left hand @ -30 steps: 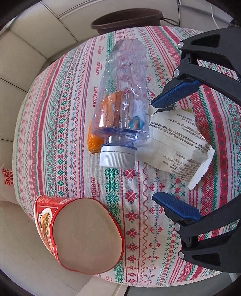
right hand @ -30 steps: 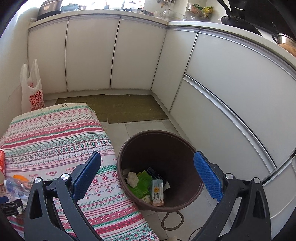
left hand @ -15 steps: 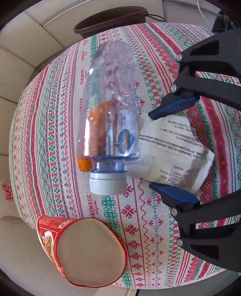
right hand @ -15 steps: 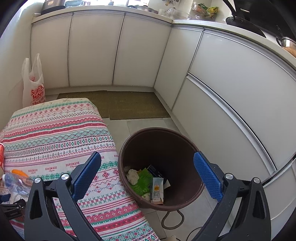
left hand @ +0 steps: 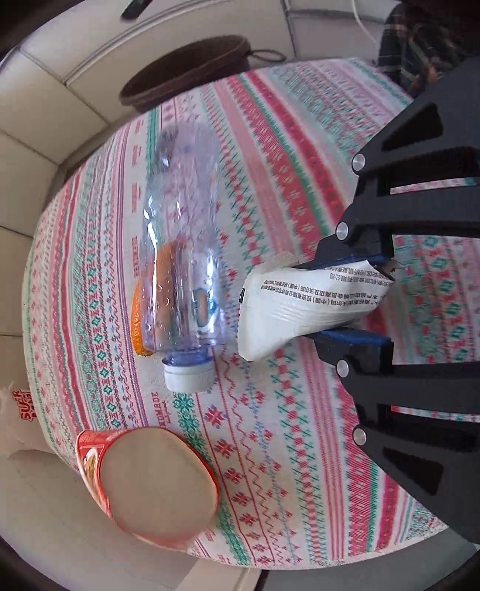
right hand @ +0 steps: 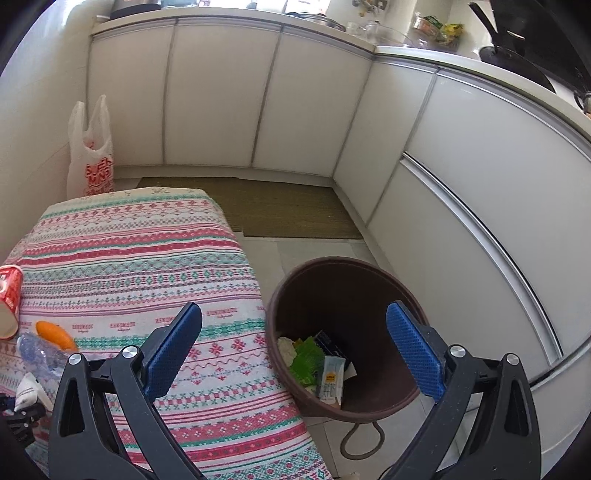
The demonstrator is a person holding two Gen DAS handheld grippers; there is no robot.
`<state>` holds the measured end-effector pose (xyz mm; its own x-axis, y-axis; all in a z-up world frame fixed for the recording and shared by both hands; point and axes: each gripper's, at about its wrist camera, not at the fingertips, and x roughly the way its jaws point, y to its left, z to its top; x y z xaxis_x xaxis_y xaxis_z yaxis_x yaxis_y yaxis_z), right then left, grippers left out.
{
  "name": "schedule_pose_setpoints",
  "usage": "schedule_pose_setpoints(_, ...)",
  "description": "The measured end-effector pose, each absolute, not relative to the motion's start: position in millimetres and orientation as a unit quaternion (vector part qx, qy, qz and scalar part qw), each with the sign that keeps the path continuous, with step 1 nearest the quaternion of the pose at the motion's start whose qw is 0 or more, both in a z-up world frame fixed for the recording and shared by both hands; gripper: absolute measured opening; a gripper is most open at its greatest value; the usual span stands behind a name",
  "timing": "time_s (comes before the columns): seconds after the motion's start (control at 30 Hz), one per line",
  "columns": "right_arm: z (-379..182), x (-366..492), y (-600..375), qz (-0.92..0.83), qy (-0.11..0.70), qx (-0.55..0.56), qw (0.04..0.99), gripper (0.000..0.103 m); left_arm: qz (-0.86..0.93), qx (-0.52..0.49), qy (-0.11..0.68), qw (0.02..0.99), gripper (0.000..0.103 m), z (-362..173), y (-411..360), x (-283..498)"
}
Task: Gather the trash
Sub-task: 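Grasp the plastic water bottle with the right tool while the left tool holds the receipt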
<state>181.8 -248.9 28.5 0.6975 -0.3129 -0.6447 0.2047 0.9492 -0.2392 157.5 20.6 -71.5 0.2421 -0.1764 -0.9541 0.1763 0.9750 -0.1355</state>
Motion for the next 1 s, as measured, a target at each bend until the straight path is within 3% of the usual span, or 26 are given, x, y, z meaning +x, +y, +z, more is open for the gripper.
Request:
schedule_pose_setpoints(0.2, 11.7, 171.2, -151.6, 0.076, 0.345, -0.229, 0.907, 0.096, -0.100, -0.087, 0.547, 0.826, 0.026, -26.5, 68.2, 127.2)
schedule_pose_setpoints(0.4, -40.4, 156.8, -60.3, 0.234, 0.370, -0.401, 0.805, 0.096, -0.044, -0.138, 0.477, 0.867, 0.026, 7.3, 127.0, 127.4)
schedule_pose_setpoints(0.87, -71.2, 207.3, -4.6, 0.265, 0.433, -0.441, 0.740, 0.095, -0.050, -0.176, 0.447, 0.876, 0.026, 18.3, 165.5, 133.2)
schedule_pose_setpoints(1.0, -86.4, 208.3, 6.0, 0.270, 0.451, -0.451, 0.721, 0.085, -0.053, -0.174, 0.442, 0.878, 0.026, 19.0, 165.2, 133.9)
